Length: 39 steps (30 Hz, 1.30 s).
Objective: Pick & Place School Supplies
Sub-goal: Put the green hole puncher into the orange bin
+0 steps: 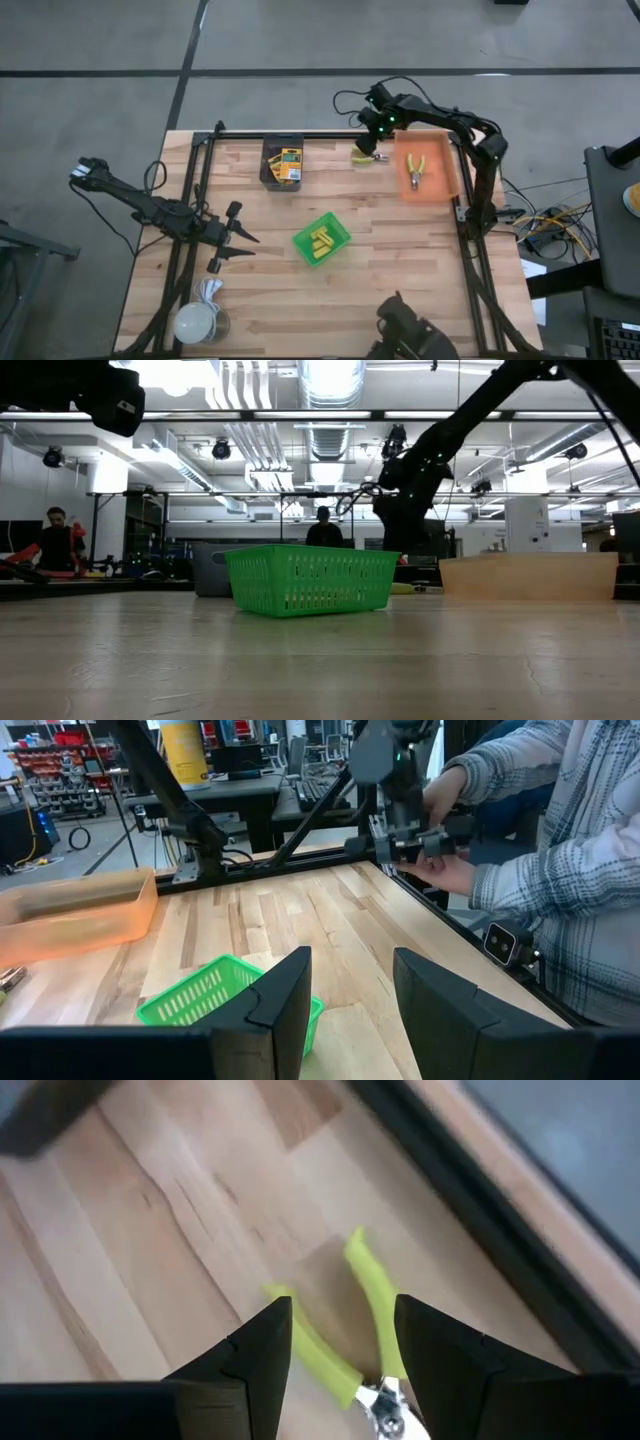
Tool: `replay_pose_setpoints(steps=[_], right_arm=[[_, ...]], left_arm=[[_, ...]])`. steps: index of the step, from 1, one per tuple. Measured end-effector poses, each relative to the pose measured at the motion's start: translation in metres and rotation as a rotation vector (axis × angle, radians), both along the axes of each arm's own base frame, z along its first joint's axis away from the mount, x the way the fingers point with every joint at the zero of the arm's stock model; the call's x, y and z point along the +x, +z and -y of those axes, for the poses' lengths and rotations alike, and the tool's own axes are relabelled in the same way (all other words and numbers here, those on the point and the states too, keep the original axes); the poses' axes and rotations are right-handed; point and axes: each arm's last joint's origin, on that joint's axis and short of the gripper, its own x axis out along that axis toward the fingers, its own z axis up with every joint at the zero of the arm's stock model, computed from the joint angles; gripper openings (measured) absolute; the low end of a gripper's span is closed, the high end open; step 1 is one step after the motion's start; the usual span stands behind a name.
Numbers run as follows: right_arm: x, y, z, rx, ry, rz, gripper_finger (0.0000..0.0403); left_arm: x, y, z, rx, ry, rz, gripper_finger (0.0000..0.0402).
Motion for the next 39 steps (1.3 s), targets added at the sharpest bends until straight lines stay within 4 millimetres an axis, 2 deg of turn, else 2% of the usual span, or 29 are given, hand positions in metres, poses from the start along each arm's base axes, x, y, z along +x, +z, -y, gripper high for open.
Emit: replay_pose_setpoints(steps=[8,14,30,35,39], right_arm=[[0.009,-0.034,0.011,0.105,0.024,-0.118,0.0173],[0.011,-0.046,0.013,0.086,0.082,-0.139,0.0169],[0.011,-0.046,0.013,0.079,0.112,-0.137,0.0148],[0.01,-0.047,0.011,0.107,0.091,-0.141,0.0124],[0.009,-0.047,0.01,0.127,0.092,-0.149,0.0086]], left_arm=[[0.0,0.0,0.0,0.0,0.0,0.0,0.0149],[0.0,0.0,0.0,0.0,0.0,-0.001,0.0149],[0.0,0.0,0.0,0.001,0.0,-0.002,0.0149],[0.0,0.0,0.0,0.001,0.0,-0.002,0.0149],[0.0,0.0,0.0,0.001,0.0,-0.002,0.0149]])
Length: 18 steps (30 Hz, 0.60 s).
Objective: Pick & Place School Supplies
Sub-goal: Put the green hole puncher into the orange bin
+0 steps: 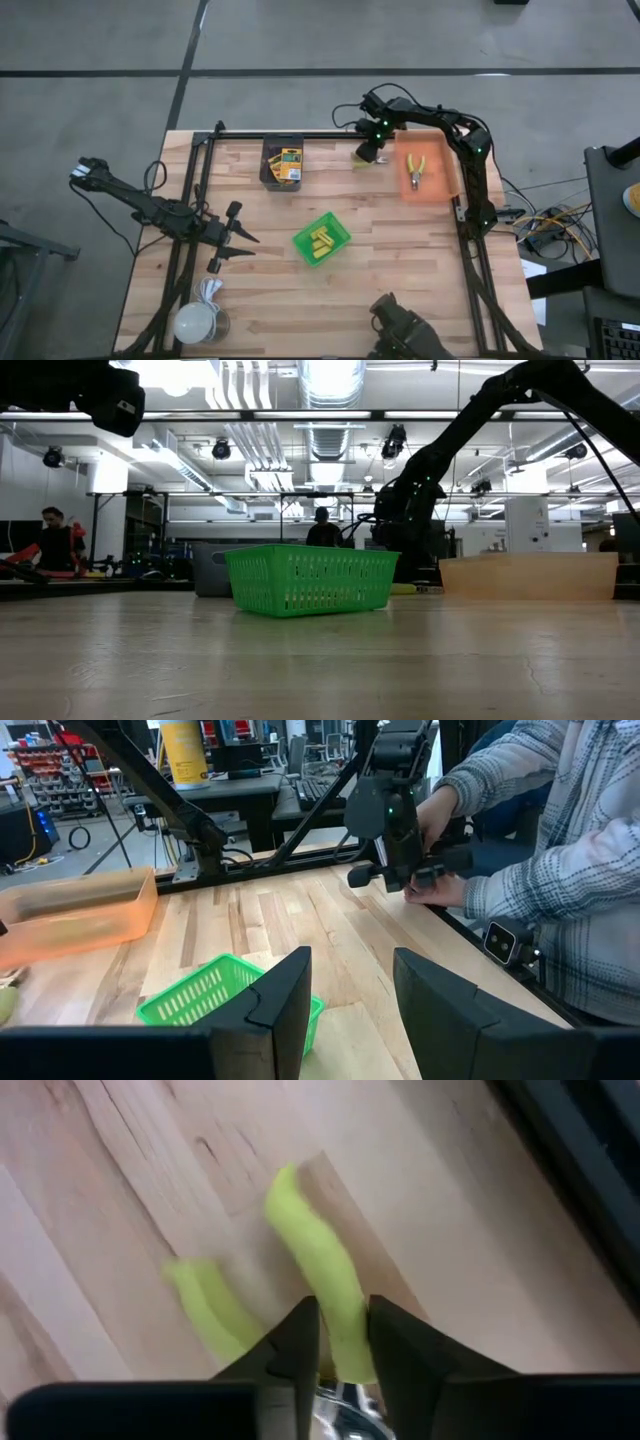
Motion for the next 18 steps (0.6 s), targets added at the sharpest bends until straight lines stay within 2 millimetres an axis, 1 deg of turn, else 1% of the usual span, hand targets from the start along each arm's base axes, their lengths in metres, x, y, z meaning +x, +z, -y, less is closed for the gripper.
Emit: replay_pose_setpoints(steps=[3,6,9,13,18], right_arm=[[-0.0012,-0.0002,-0.0015,0.018,0.007,-0.005,0.0053],[-0.0016,0.0003,-0.0023,0.026,0.005,-0.008,0.0032],[-0.002,0.0006,-0.0025,0.032,-0.001,-0.01,0.0025],[-0.0022,0.0006,-0.003,0.059,-0.055,-0.017,0.0022],[0.0002,0.0041,-0.0032,0.089,-0.069,0.013,0.0021]], left_arm=[[0.0,0.0,0.0,0.0,0.0,0.0,0.0149],[0.0,0.0,0.0,0.0,0.0,0.0,0.0149],[0.0,0.0,0.0,0.0,0.0,0.0,0.0149],[0.0,0.0,0.0,0.0,0.0,0.0,0.0149],[0.0,-0.0001,0.0,0.0,0.0,-0.001,0.0149]])
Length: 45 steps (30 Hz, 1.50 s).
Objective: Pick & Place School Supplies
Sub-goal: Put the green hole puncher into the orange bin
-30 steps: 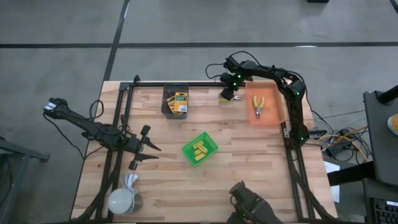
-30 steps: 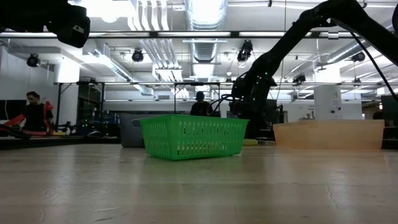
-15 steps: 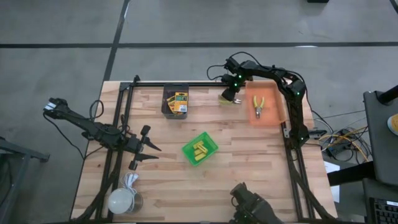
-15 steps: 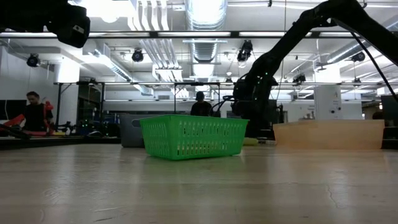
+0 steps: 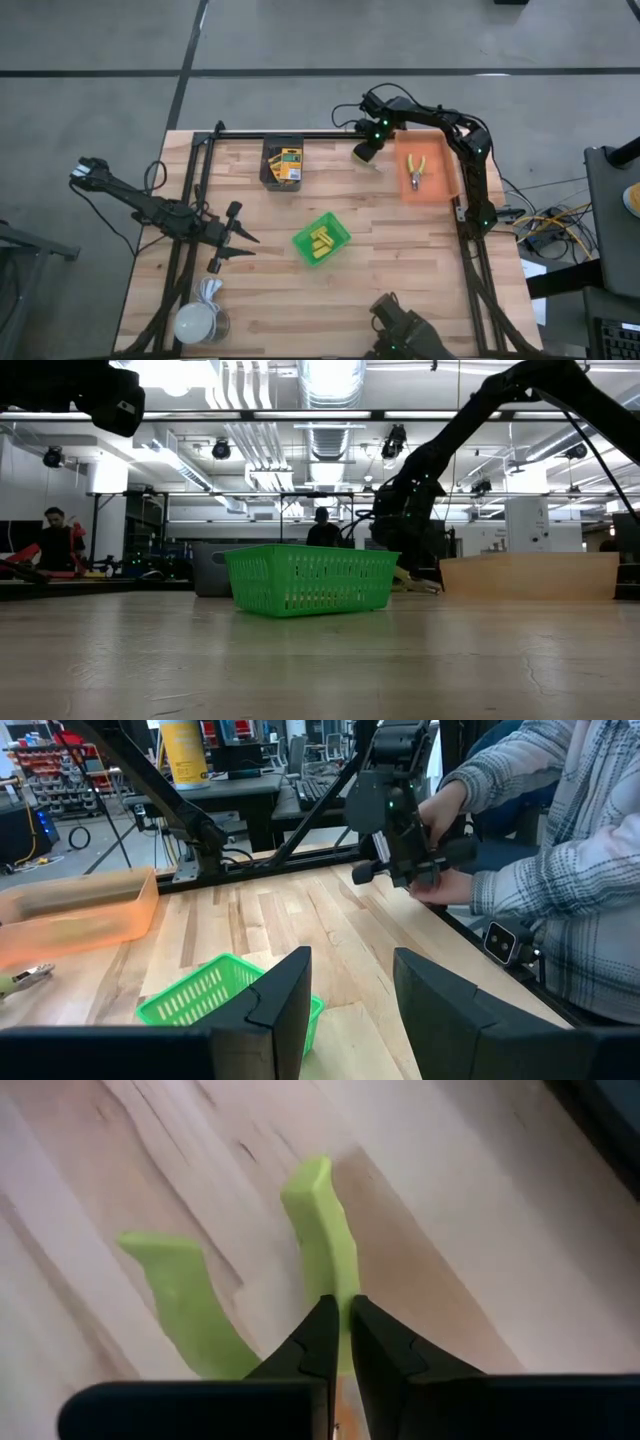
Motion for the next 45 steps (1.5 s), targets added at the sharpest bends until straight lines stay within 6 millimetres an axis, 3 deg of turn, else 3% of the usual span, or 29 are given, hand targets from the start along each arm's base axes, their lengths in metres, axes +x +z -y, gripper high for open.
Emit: replay_pose_setpoints(steps=[5,14,19,31,40,45], right_arm=[[0.004,0.015,0.003,-0.02,-0.024,0.037,0.0021],[0.001,0.062,0.001,-0.121,-0.076,0.106,0.0021],[-0.002,0.075,-0.002,-0.169,-0.073,0.11,0.0021],[0.016,0.062,-0.005,-0.132,-0.023,0.196,0.0028],[0.021,0.061,-0.002,-0.169,0.048,0.254,0.0113],[0.02,0.059,0.001,-0.268,0.032,0.192,0.0147]], left_arm=[[0.0,0.0,0.0,0.0,0.0,0.0,0.0149],[0.0,0.0,0.0,0.0,0.0,0.0,0.0149],[0.0,0.0,0.0,0.0,0.0,0.0,0.0149],[0.0,0.0,0.0,0.0,0.0,0.0,0.0149],[0.0,0.0,0.0,0.001,0.0,-0.001,0.0149],[0.0,0.0,0.0,0.001,0.0,-0.001,0.0149]])
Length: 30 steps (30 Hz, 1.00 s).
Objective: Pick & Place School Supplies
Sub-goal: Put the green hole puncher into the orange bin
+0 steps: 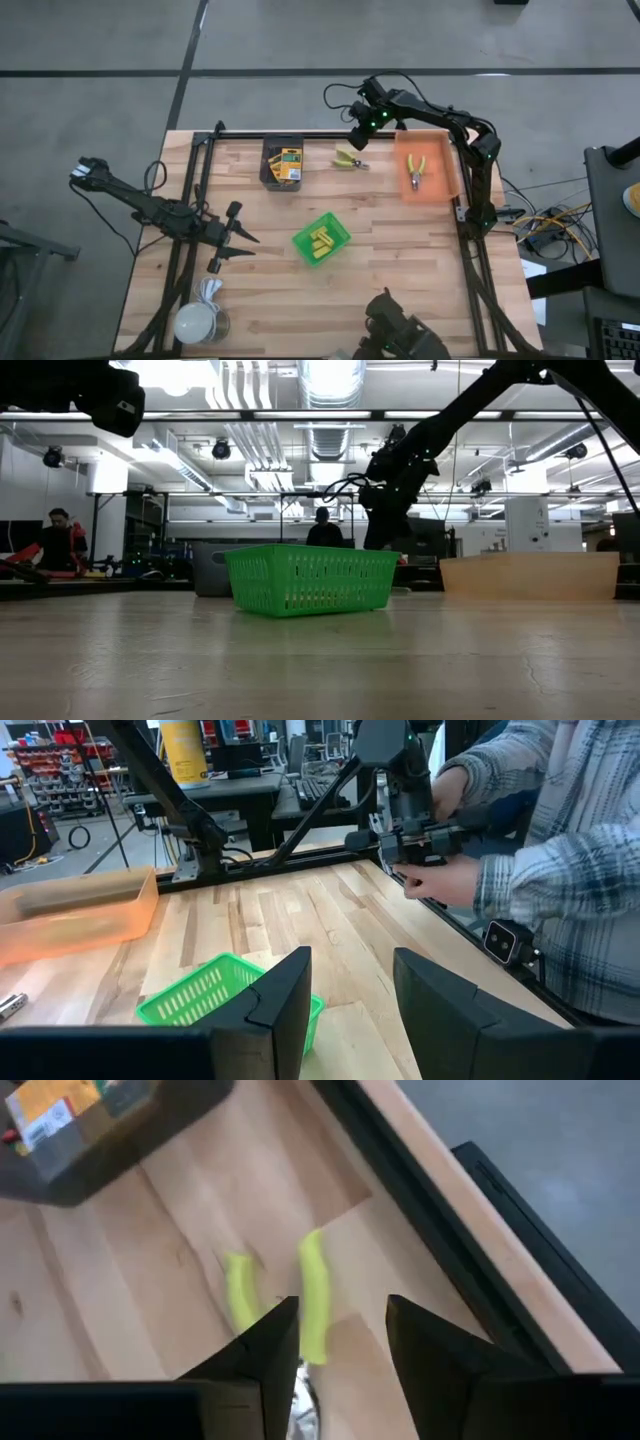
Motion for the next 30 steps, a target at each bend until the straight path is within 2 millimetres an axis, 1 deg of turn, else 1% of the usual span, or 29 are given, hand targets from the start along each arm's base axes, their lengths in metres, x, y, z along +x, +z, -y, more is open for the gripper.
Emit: replay_pose_setpoints(steps=[7,13,18,24,30], right_arm=[[0.003,-0.002,0.0,-0.014,-0.011,0.018,0.0151],[0.012,0.002,0.002,0.031,-0.15,0.113,0.0149],[0.013,0.002,0.001,0.025,-0.129,0.12,0.0178],[0.012,-0.005,-0.004,0.019,-0.037,0.113,0.0225],[0.008,-0.019,-0.008,0.027,-0.044,0.066,0.0243]], left_arm=[[0.0,0.0,0.0,0.0,0.0,0.0,0.0149],[0.0,0.0,0.0,0.0,0.0,0.0,0.0149],[0.0,0.0,0.0,0.0,0.0,0.0,0.0149],[0.0,0.0,0.0,0.0,0.0,0.0,0.0149],[0.0,0.0,0.0,0.0,0.0,0.0,0.0149]])
